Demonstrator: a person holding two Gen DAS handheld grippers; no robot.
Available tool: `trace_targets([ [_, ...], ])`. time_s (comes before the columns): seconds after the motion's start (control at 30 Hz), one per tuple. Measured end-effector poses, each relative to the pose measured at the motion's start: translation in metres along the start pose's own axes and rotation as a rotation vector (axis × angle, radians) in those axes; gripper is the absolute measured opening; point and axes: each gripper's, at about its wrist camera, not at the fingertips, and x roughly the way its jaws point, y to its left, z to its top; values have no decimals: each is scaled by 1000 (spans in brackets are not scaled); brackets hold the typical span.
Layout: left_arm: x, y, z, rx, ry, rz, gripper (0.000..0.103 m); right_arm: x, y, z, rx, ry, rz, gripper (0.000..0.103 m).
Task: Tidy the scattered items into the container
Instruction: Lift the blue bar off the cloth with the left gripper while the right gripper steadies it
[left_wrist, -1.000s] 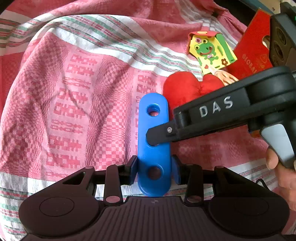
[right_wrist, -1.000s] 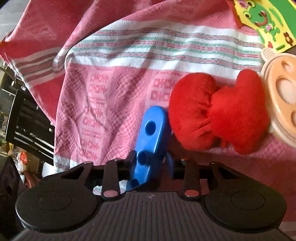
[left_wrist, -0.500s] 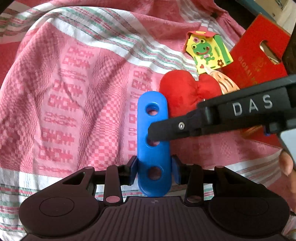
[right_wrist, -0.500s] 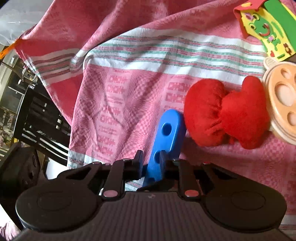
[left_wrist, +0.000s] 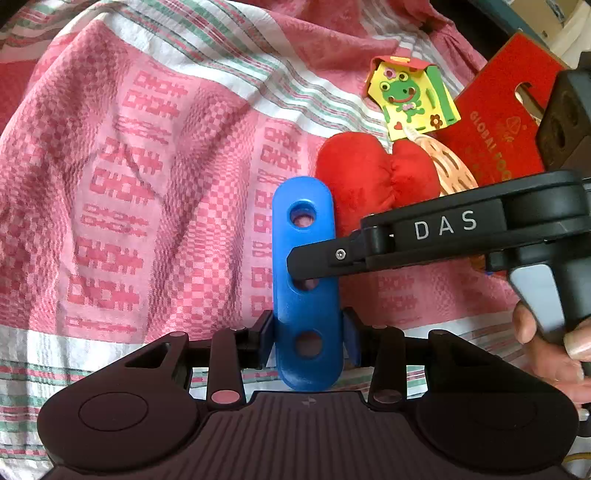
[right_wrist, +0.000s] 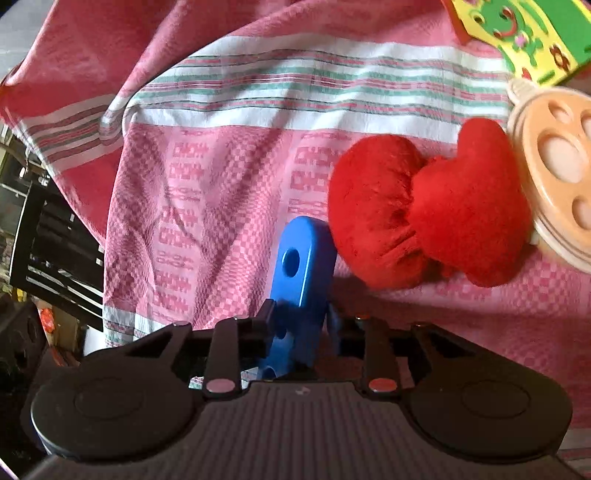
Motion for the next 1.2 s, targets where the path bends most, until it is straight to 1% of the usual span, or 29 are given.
trace_targets([
  [0.1, 0, -5, -1, 32, -2, 26, 41, -6, 5, 1, -7, -5, 8, 30],
  [0.17, 1, -7, 0, 37, -1, 34, 51, -9, 7, 2, -2, -2, 25, 26],
  [0.23, 2, -12, 0, 53, -3, 52, 57, -11, 12, 4, 0, 8, 56, 24],
  [0.27, 3, -16, 0, 70, -5, 70, 56, -11, 14, 5, 1, 14, 66, 24],
  [0.3, 3, -18, 0, 82, -6, 84, 47, -10, 17, 5, -11, 12, 59, 24],
  [0.33, 3, -20, -1, 93, -9, 99, 42, -10, 21, 5, -28, 7, 44, 24],
  [0.4, 3, -21, -1, 105, -10, 111, 40, -7, 23, 7, -39, 9, 26, 24],
  [0.47, 2, -21, -3, 115, -11, 119, 37, -5, 20, 7, -27, 10, 7, 28],
  [0.5, 2, -22, -3, 112, -12, 120, 37, 6, 17, 4, -21, 10, 1, 29],
  [0.53, 2, -22, -4, 121, -10, 124, 32, 7, 15, 5, -16, 12, -7, 30],
  [0.57, 2, -23, -4, 130, -6, 129, 21, 8, 15, 7, -16, 12, -14, 35],
  [0.63, 4, -21, -4, 130, 0, 137, 17, 12, 16, 9, -23, 9, -21, 37],
  [0.8, 1, -13, -1, 105, -3, 133, 18, 8, 20, 11, -41, -11, -40, 37],
  [0.87, 2, -12, 0, 104, -2, 144, 25, 8, 24, 10, -52, -9, -58, 36],
  [0.9, 2, -13, 0, 107, -3, 150, 26, 7, 24, 10, -51, -7, -65, 35],
  [0.97, 3, -16, 0, 119, -4, 159, 20, 4, 21, 10, -43, -3, -77, 35],
  [1.03, 3, -19, -2, 129, -3, 144, 17, 0, 17, 8, -32, 0, -77, 36],
  [1.1, 3, -25, -5, 150, -1, 151, 17, -1, 12, 4, -12, 6, -88, 42],
  [1.13, 4, -27, -7, 164, 1, 157, 17, -1, 9, 2, -2, 8, -101, 49],
  [1.17, 6, -29, -9, 172, 9, 149, 18, 1, 7, 1, 2, 8, -119, 54],
  [1.2, 7, -29, -10, 175, 20, 137, 18, 4, 9, 1, 6, 8, -140, 55],
])
